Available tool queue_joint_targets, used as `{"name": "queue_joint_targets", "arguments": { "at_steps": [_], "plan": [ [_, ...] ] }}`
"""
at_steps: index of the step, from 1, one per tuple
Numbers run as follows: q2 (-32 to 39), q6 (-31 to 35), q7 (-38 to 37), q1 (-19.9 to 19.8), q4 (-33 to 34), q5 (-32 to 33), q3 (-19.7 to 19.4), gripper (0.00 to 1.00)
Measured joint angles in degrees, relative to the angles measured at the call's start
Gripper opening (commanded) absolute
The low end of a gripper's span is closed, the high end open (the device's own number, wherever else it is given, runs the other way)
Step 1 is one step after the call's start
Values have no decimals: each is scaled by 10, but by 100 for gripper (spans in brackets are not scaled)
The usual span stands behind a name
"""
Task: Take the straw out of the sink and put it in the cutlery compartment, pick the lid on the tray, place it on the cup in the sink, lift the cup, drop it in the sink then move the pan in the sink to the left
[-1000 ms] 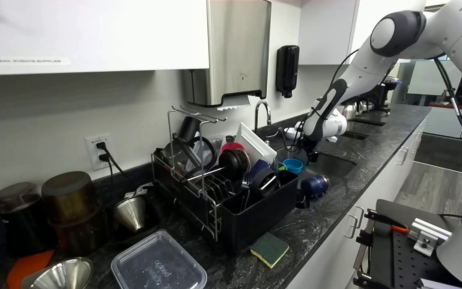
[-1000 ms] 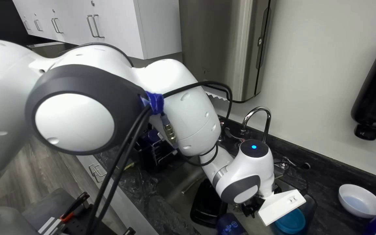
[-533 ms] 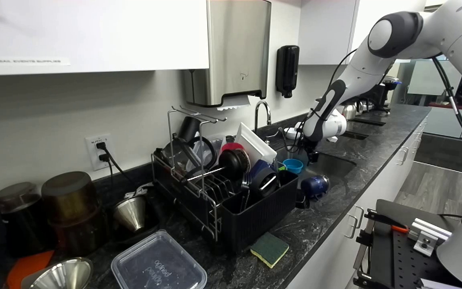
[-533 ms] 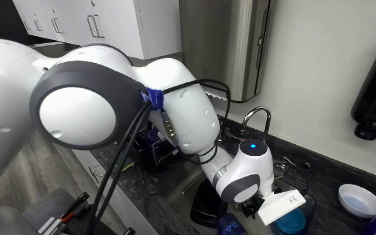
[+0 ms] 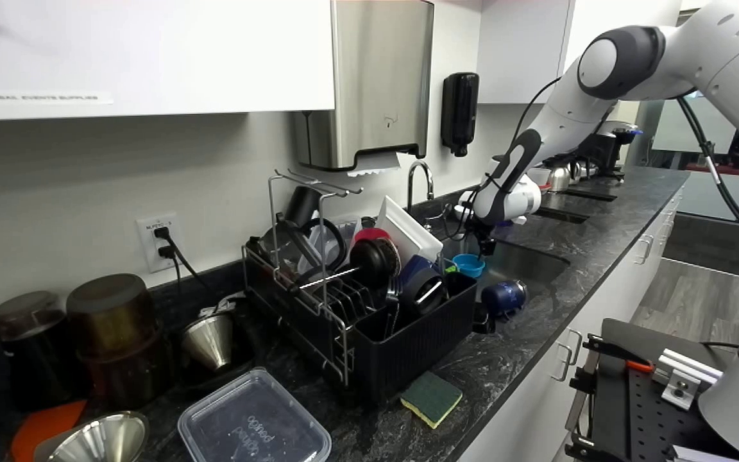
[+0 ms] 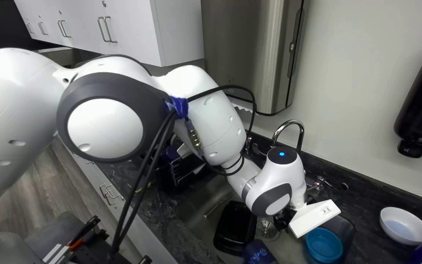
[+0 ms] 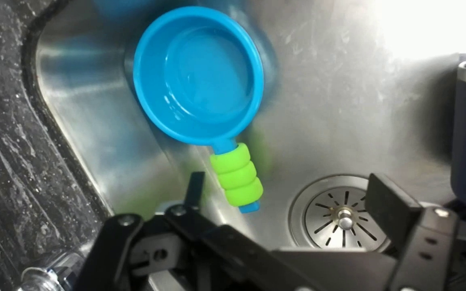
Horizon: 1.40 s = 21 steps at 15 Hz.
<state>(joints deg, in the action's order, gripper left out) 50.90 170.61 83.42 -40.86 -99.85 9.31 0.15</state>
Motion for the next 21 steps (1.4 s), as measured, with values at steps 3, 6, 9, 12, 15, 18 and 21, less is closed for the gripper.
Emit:
{"name": "queue_joint_targets", "arguments": {
  "at_steps": [3, 6, 9, 12, 15, 18, 21],
  "plan": [
    [16, 4, 2, -1, 17, 0, 7, 100],
    [37, 20, 9, -5, 31, 0, 17, 100],
    [53, 35, 13, -10, 39, 0, 25, 100],
    [52, 35, 11, -10, 39, 0, 25, 100],
    [52, 35, 11, -10, 39, 0, 25, 100],
    [52, 35, 11, -10, 39, 0, 25, 100],
    [53, 35, 11, -10, 39, 0, 32, 100]
  ]
}}
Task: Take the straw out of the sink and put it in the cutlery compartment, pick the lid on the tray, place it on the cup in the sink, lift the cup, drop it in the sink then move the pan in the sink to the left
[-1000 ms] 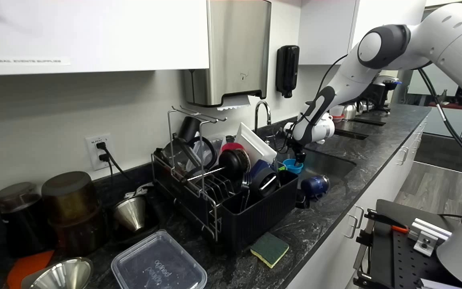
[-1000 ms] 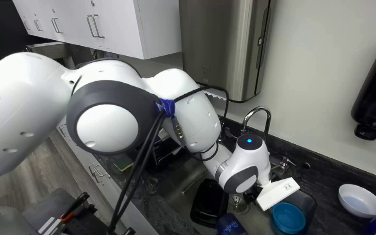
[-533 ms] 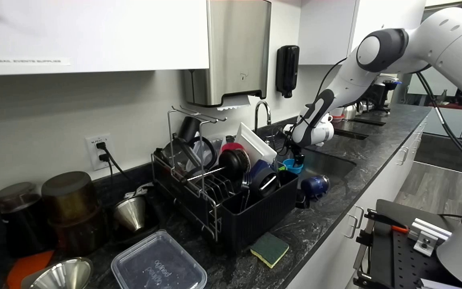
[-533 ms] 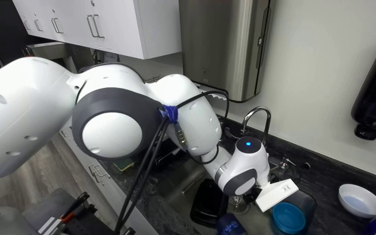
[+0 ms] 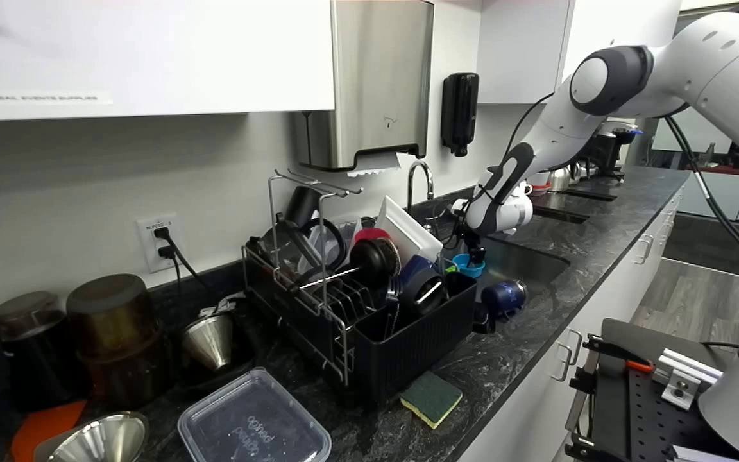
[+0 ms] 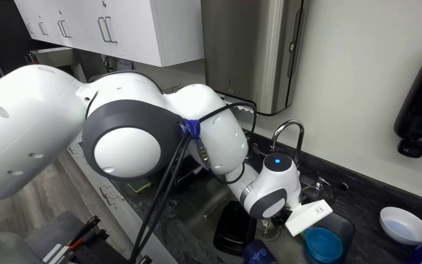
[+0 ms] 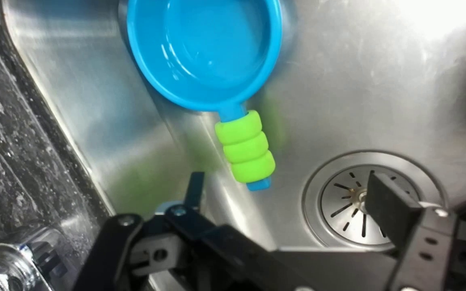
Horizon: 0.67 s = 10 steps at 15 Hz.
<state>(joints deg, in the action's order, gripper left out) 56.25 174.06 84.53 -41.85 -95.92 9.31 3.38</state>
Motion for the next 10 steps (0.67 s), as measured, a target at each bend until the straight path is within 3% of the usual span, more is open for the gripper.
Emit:
{"name": "queue_joint_targets", "arguments": {
  "at_steps": [10],
  "plan": [
    [41, 4, 17, 0, 40, 21, 27, 100]
  ]
}}
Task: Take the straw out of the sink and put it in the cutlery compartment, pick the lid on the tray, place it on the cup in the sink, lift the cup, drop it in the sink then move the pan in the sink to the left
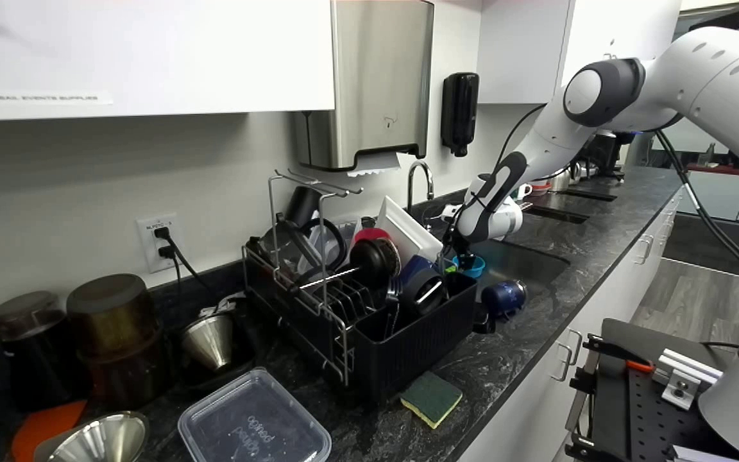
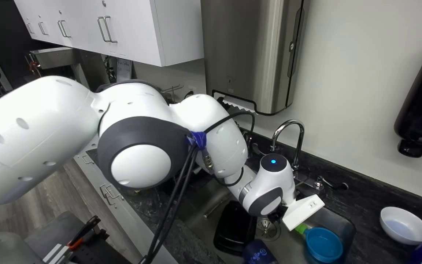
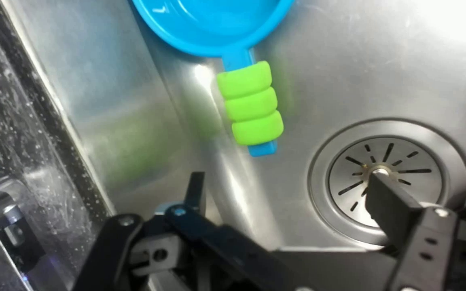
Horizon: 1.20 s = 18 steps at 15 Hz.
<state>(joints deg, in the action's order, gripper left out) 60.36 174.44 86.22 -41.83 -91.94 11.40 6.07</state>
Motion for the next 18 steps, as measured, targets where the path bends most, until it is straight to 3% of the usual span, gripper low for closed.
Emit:
{"name": "queue_joint_targets", "arguments": {
  "at_steps": [18],
  "plan": [
    [95, 41, 57, -20, 97, 69, 0, 100]
  ]
}}
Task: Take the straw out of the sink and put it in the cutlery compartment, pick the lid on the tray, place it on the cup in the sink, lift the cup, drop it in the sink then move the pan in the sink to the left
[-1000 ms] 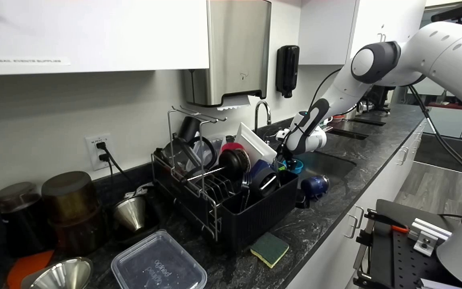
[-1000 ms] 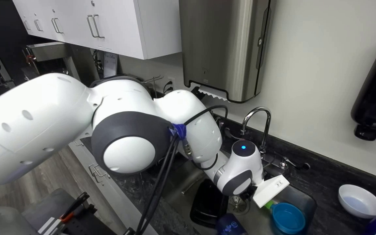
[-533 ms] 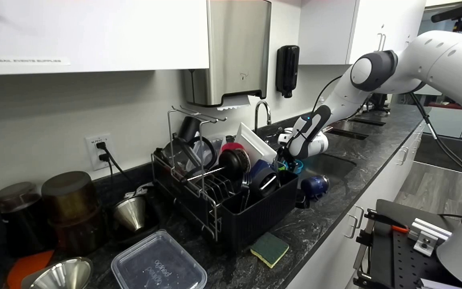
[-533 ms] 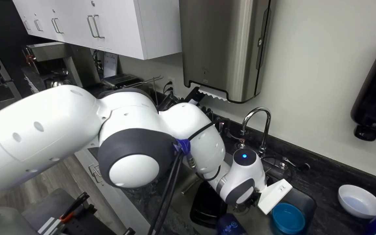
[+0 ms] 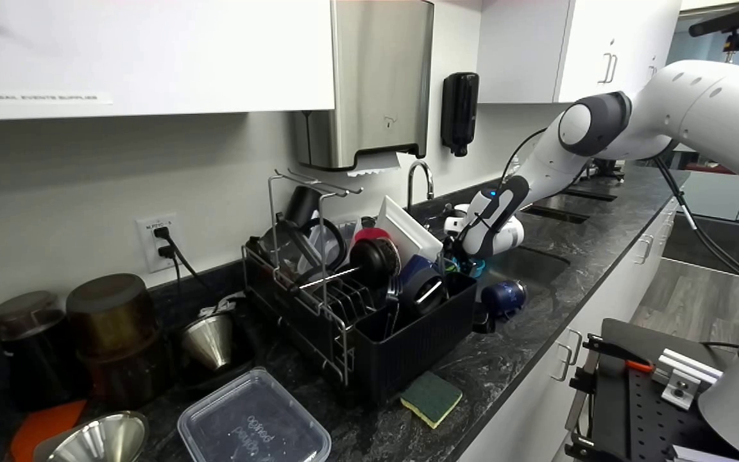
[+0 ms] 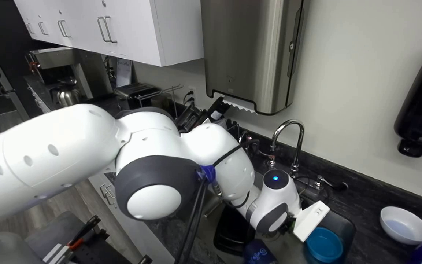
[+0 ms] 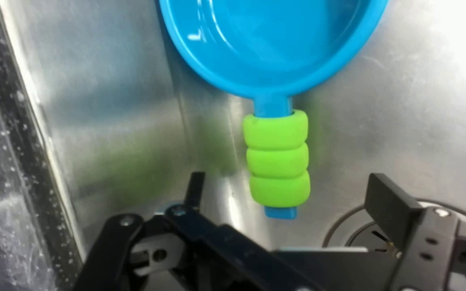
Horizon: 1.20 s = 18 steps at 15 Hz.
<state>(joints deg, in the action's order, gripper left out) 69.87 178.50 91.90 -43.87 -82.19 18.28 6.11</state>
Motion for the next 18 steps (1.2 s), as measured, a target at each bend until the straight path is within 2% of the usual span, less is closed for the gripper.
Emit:
{"name": "queue_joint_targets", "arguments": {
  "at_steps": [15, 16, 18],
  "plan": [
    [33, -4, 18, 2, 45, 5, 1, 100],
    [36, -5, 19, 2, 48, 5, 1, 78],
    [42, -7, 19, 2, 57, 5, 1, 66]
  ]
}}
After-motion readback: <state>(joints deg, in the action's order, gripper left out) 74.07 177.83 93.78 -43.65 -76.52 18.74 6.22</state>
